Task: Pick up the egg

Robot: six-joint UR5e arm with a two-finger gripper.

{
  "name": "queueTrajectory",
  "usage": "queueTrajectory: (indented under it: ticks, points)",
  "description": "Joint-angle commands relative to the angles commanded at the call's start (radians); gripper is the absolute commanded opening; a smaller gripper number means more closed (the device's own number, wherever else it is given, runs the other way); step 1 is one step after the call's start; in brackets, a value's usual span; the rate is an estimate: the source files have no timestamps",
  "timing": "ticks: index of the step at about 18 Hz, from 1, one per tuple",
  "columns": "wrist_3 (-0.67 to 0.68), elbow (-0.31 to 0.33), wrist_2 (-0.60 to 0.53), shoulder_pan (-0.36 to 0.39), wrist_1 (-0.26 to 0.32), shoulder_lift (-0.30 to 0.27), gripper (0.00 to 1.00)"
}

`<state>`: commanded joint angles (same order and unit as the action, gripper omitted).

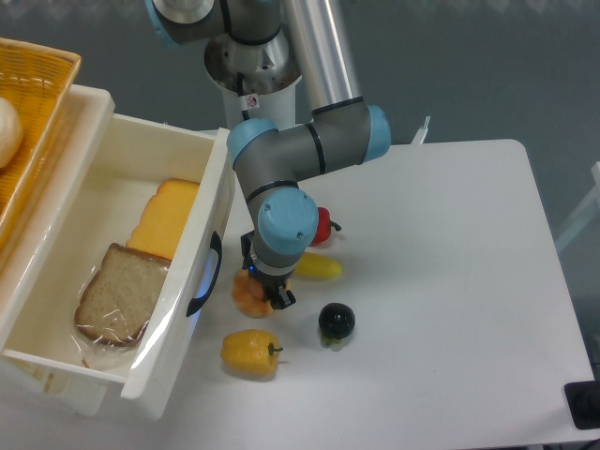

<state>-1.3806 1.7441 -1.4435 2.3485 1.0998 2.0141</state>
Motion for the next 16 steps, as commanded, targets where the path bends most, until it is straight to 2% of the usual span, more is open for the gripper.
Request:
queueTrajectory:
  ticks: [6, 9, 11, 16]
  points:
    - [0.002, -0.023, 0.005, 0.005, 0.005, -0.011, 0.26]
    - [0.002, -0.031, 0.008, 0.015, 0.003, -0.06, 0.26]
    - [0.002, -0.04, 0.012, 0.021, 0.003, -0.071, 0.26]
    - [0.005, -0.101, 0.063, 0.06, 0.002, -0.092, 0.25]
